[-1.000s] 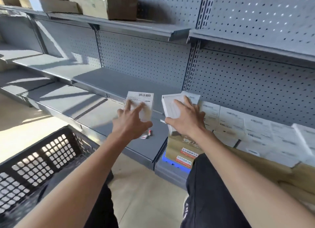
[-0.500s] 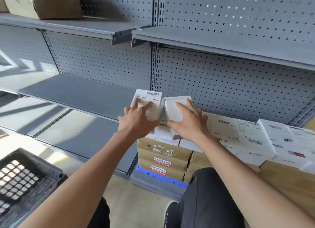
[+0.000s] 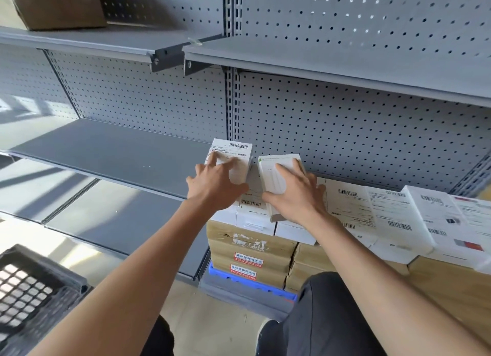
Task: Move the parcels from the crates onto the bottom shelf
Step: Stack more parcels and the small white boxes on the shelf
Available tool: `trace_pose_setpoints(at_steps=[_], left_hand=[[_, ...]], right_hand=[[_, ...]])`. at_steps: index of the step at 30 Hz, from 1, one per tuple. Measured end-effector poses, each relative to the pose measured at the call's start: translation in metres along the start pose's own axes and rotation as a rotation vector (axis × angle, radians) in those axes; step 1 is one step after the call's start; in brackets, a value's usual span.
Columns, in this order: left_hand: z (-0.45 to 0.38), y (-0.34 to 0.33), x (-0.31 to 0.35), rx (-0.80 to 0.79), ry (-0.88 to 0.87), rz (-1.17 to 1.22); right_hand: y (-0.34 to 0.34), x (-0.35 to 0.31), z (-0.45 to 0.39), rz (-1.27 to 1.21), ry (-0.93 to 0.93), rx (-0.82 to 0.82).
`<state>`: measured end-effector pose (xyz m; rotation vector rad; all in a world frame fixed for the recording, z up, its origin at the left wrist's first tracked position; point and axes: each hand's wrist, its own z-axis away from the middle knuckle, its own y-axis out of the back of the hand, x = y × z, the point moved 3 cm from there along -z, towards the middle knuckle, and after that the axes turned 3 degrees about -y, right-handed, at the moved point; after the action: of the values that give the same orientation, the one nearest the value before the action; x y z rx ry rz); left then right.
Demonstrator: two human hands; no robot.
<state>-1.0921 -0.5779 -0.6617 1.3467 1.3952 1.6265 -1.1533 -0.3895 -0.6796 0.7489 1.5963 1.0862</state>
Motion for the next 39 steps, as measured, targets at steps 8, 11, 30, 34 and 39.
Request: trace_pose_setpoints(at_steps=[8,11,30,34,39], left_hand=[[-0.008,-0.001,-0.002,-0.006,0.002,0.003],[-0.012,0.0,-0.004,-0.021,0.009,0.005],[-0.018,-0.008,-0.005,0.031,-0.034,0.01],[-0.016,-0.007,-0.002,0.027,-0.048,0.015],[-0.018,-0.009,-0.003,0.029,-0.044,-0.004]], right_hand=[[-0.004,-0.013,-0.009,0.043,0.022,-0.026],[-0.005,-0.015,-0.014,0.053,0.007,-0.018],[-0.019,-0.021,-0.026,0.048,-0.048,-0.007],[-0.019,-0.02,-0.026,0.04,-0.056,-0.012],[-0.014,-0.018,-0.022,0.018,-0.061,-0.013]])
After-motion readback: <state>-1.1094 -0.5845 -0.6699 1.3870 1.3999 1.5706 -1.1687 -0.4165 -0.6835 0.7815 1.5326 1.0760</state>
